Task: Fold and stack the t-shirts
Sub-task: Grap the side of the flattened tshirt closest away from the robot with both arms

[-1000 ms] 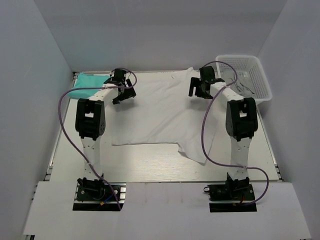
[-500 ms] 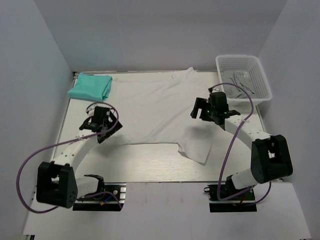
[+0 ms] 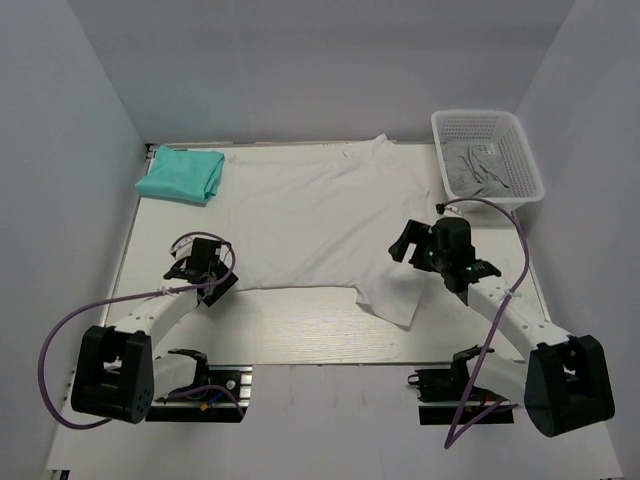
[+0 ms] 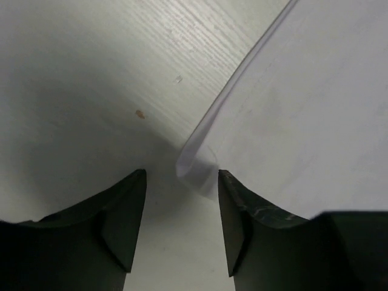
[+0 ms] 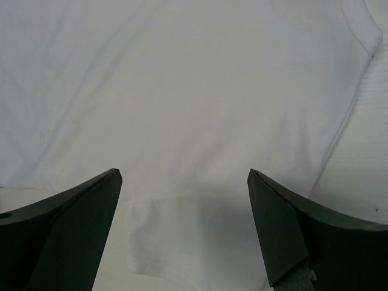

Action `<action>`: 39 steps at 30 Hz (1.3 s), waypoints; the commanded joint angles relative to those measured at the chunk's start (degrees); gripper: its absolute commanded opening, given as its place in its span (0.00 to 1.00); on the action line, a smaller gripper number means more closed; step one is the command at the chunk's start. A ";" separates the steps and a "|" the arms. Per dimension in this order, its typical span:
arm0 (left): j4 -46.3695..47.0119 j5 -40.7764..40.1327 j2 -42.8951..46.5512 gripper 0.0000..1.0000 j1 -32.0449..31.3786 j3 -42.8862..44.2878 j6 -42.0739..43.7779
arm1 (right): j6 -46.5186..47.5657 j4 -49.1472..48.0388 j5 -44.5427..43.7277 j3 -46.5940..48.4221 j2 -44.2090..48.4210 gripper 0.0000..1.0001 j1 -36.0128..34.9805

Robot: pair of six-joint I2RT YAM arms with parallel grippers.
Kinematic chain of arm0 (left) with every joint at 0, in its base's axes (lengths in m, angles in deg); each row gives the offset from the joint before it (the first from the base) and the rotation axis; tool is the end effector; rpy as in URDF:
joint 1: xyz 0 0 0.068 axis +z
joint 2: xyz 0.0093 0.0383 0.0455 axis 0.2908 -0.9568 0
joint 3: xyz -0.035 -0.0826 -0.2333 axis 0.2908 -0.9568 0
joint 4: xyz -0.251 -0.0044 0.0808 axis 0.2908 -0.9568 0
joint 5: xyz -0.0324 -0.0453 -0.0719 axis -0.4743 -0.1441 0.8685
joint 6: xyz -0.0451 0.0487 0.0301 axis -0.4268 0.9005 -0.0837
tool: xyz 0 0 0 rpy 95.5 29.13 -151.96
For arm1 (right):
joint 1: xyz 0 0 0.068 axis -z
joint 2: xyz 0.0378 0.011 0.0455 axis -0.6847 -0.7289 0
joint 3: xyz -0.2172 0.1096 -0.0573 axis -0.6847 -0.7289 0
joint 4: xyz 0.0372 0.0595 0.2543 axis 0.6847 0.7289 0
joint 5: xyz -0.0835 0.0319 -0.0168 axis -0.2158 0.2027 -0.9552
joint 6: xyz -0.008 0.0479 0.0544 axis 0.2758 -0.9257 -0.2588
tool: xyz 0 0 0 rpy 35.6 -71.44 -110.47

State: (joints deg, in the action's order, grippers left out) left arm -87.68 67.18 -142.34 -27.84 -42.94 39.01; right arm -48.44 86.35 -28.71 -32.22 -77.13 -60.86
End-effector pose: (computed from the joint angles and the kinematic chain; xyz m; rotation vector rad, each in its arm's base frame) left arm 0.2146 -0.0275 0.1119 -0.9640 2.4433 -0.0619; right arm 0.2569 0.0821 0.1836 0.2087 2.1740 0.4748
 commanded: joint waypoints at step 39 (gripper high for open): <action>-7.03 5.63 5.80 0.00 -0.49 1.89 0.16 | -13.45 36.45 13.97 -6.43 11.02 0.00 -4.06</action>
State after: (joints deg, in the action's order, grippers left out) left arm -88.91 72.06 -140.59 -28.06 -43.48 38.85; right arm -61.25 117.98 -17.04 -41.62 -69.24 -64.97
